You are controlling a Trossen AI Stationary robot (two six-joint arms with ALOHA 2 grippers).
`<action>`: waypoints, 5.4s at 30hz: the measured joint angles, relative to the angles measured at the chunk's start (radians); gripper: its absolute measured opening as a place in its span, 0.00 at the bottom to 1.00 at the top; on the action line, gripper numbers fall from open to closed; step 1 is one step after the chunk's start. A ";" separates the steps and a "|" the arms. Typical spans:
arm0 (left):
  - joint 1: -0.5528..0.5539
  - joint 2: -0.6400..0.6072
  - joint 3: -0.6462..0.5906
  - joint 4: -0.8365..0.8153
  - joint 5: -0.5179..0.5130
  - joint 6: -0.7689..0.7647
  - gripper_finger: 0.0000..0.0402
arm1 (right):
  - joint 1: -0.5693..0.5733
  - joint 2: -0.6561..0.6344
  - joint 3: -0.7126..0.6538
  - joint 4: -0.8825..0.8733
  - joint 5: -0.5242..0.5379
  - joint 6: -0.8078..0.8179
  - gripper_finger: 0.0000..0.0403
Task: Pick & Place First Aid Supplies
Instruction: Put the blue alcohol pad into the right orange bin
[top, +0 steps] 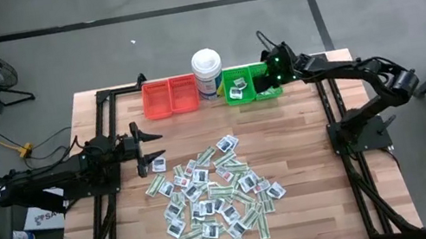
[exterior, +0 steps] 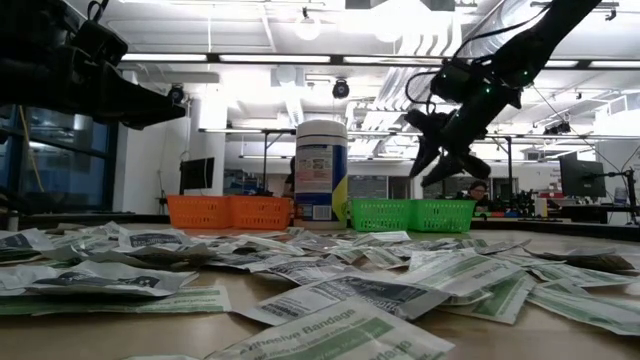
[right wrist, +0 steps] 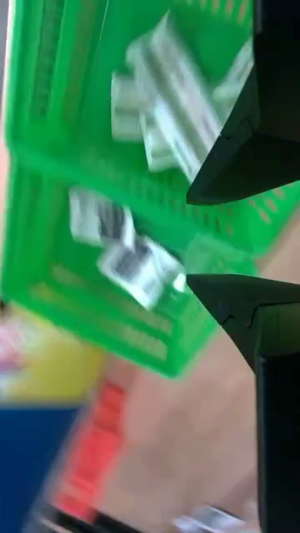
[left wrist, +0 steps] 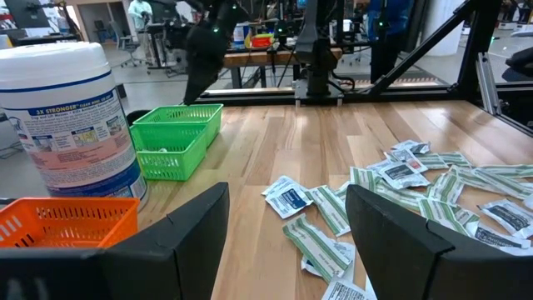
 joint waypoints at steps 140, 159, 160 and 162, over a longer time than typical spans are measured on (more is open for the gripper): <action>0.000 0.000 0.000 0.000 0.000 0.000 0.59 | 0.510 0.092 -0.001 0.213 0.148 0.399 0.00; 0.000 0.000 0.010 0.029 -0.156 -0.076 0.59 | 0.510 0.004 -0.001 0.331 0.018 0.038 0.00; 0.000 0.000 0.015 0.028 -0.161 -0.092 0.59 | 0.510 -0.001 -0.001 0.337 0.015 0.032 0.00; 0.000 0.001 0.024 0.026 -0.155 -0.112 0.59 | 0.510 -0.004 -0.001 0.356 -0.001 0.006 0.00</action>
